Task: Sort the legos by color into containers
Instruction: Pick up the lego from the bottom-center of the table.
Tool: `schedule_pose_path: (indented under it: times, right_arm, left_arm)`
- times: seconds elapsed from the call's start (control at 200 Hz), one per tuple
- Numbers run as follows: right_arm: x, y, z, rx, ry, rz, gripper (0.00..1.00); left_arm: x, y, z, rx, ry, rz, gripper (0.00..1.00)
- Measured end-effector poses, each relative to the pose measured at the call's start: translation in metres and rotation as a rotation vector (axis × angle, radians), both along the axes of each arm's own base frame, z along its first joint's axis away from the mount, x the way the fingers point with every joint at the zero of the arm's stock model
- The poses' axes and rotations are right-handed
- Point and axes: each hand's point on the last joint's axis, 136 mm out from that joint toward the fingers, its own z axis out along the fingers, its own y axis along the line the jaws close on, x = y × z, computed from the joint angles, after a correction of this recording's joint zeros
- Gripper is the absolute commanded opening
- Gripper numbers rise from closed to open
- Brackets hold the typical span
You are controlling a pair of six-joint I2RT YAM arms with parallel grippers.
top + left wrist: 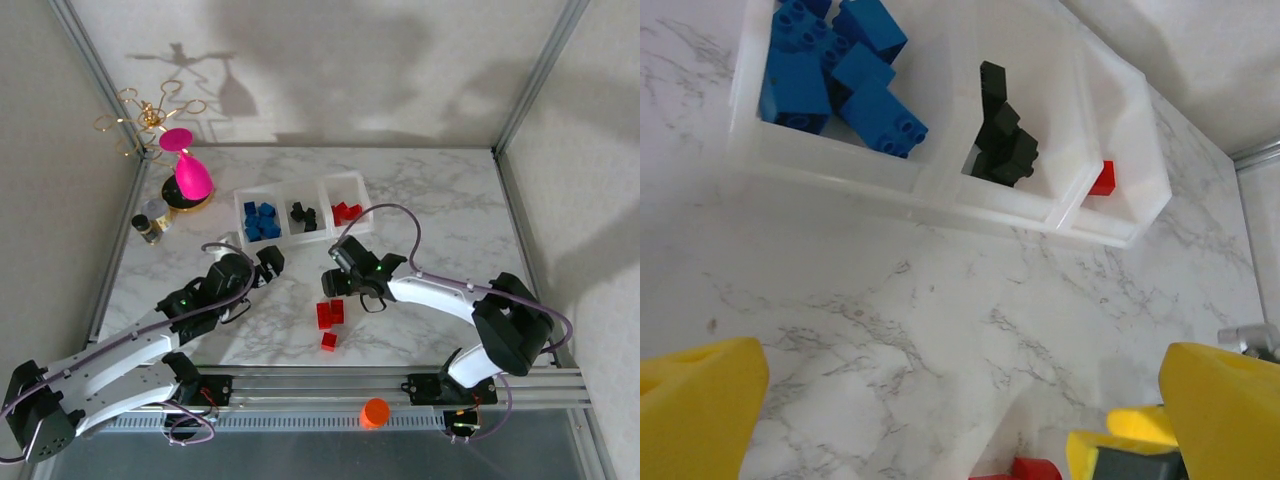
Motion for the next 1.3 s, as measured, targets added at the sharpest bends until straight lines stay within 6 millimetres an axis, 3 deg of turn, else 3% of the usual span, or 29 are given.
schedule_pose_path:
  times: [0.315, 0.836, 1.091, 1.297]
  right_arm:
    - [-0.032, 0.001, -0.020, -0.020, 0.059, -0.022, 0.66]
    - [-0.038, -0.002, -0.030, -0.033, 0.079, -0.033, 0.65]
    - [-0.043, -0.013, -0.041, -0.061, 0.098, -0.054, 0.63]
    - [-0.047, -0.026, -0.045, -0.100, 0.098, -0.067, 0.54]
  left_arm:
    - [-0.006, 0.008, -0.004, -0.011, 0.003, 0.022, 1.00]
    - [-0.005, 0.009, -0.007, -0.001, 0.011, 0.026, 1.00]
    - [-0.005, 0.009, -0.010, 0.008, 0.020, 0.026, 1.00]
    - [-0.005, 0.008, -0.011, 0.010, 0.022, 0.026, 1.00]
